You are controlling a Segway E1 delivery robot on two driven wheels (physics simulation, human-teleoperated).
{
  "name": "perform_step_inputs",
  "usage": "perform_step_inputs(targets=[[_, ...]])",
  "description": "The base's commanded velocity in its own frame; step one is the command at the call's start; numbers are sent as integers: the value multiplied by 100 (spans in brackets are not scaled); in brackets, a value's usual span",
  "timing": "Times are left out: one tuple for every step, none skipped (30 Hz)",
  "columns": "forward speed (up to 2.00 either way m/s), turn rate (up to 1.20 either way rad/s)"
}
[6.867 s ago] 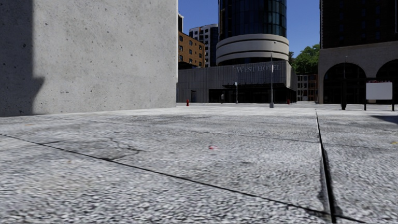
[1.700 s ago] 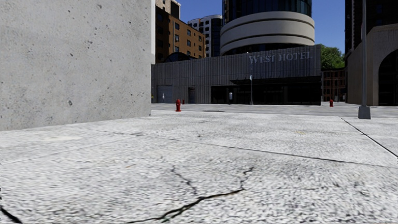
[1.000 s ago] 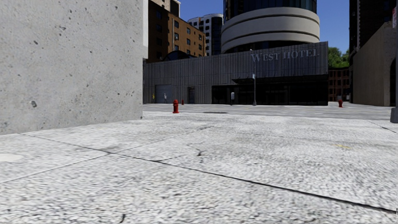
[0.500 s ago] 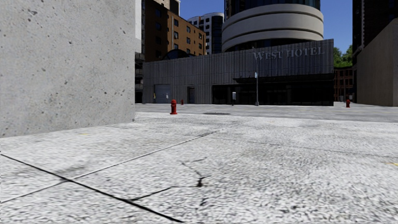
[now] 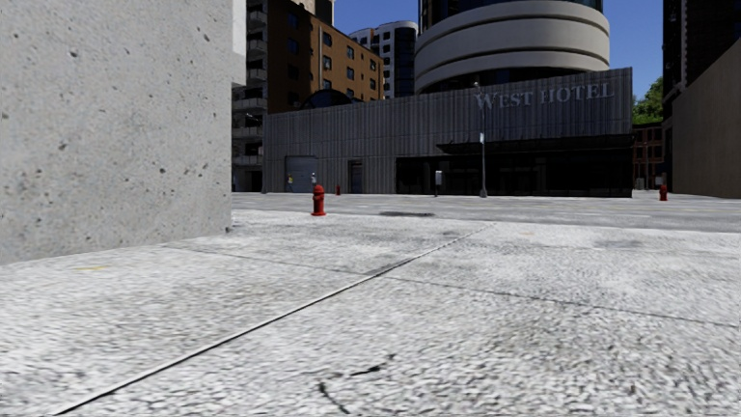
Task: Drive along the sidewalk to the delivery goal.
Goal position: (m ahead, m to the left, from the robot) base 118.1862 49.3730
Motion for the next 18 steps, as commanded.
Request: perform_step_inputs(targets=[[200, 0], [200, 0], [200, 0], [200, 0], [200, 0], [200, 0], [200, 0], [200, 0], [200, 0], [200, 0], [200, 0], [200, 0], [200, 0], [200, 0], [200, 0], [200, 0], [200, 0], [200, 0]])
